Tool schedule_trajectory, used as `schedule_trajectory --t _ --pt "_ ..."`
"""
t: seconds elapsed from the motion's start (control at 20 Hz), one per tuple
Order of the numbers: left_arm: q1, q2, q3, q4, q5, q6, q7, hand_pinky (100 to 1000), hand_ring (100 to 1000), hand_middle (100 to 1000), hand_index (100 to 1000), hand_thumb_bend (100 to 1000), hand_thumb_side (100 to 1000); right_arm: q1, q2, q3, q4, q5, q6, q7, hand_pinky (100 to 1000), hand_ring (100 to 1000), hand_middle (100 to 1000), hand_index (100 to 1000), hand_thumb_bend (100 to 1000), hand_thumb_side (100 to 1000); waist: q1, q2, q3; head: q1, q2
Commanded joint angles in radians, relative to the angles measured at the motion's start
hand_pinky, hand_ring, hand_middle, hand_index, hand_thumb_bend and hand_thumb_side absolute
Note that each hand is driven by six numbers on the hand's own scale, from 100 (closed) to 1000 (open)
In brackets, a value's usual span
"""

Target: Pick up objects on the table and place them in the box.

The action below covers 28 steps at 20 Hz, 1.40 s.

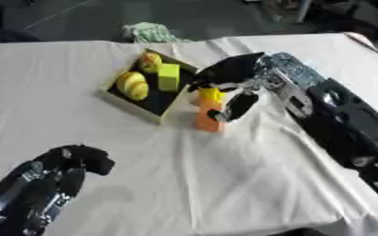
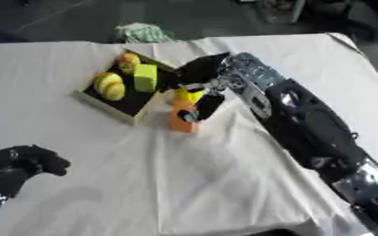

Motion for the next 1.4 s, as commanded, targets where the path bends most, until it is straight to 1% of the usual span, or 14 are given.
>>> schedule_trajectory --t 0.05,0.25,0.4,0.65,0.8,0.9,1.0,1.05,1.2,1.3,1.4 --pt "-0.006 0.015 0.006 -0.022 0.000 -0.001 0.002 746 757 623 785 100 650 -0.012 -0.011 -0.005 0.016 0.035 -0.079 0.050 874 975 1000 1000 175 645 0.003 -0.015 -0.002 0.001 -0.012" --pt "-0.005 0.015 0.007 -0.022 -0.001 -0.001 0.003 746 757 623 785 100 651 -0.009 -0.008 -0.005 0.038 0.059 -0.085 0.043 872 975 1000 1000 187 683 0.004 -0.016 -0.003 0.000 -0.014" --pt "-0.005 0.015 0.007 -0.022 0.000 -0.002 0.003 746 757 623 785 100 651 -0.007 -0.004 -0.007 0.060 0.080 -0.087 0.040 867 965 1000 1000 174 709 0.005 -0.015 -0.004 0.001 -0.015" --pt "-0.004 0.014 0.007 -0.022 -0.002 -0.002 0.003 746 757 623 785 100 654 -0.006 0.002 -0.015 0.098 0.105 -0.084 0.033 858 942 989 1000 166 733 0.006 -0.014 -0.006 0.001 -0.015" --pt "-0.004 0.014 0.007 -0.022 -0.003 -0.002 0.004 745 757 623 785 100 653 -0.006 0.006 -0.019 0.116 0.116 -0.084 0.027 849 927 983 1000 158 732 0.007 -0.013 -0.006 0.000 -0.016" --pt "-0.003 0.014 0.007 -0.022 -0.003 -0.003 0.004 745 756 623 785 100 654 -0.006 0.008 -0.022 0.122 0.117 -0.083 0.018 808 870 952 1000 164 641 0.007 -0.013 -0.006 0.000 -0.016" --pt "-0.003 0.014 0.008 -0.022 -0.004 -0.002 0.005 745 756 623 785 100 654 -0.006 0.008 -0.025 0.118 0.116 -0.081 -0.001 759 795 914 1000 205 488 0.007 -0.013 -0.007 0.000 -0.016" --pt "-0.003 0.014 0.007 -0.022 -0.004 -0.002 0.005 745 756 623 785 100 653 -0.008 0.007 -0.027 0.112 0.115 -0.078 -0.014 733 759 888 994 206 496 0.007 -0.014 -0.007 0.000 -0.016" --pt "-0.003 0.013 0.007 -0.022 -0.003 -0.002 0.005 745 756 623 785 100 654 -0.010 0.004 -0.030 0.092 0.113 -0.062 -0.072 607 607 772 946 191 501 0.007 -0.014 -0.008 -0.001 -0.016" --pt "-0.002 0.013 0.007 -0.022 -0.003 -0.002 0.005 745 756 623 785 100 653 -0.011 0.003 -0.032 0.083 0.111 -0.046 -0.117 559 550 710 912 170 487 0.007 -0.014 -0.008 -0.002 -0.017" --pt "-0.002 0.013 0.008 -0.022 -0.003 -0.002 0.005 745 756 623 785 100 654 -0.012 0.003 -0.036 0.076 0.104 -0.029 -0.160 518 506 649 876 129 457 0.007 -0.014 -0.008 -0.002 -0.017"
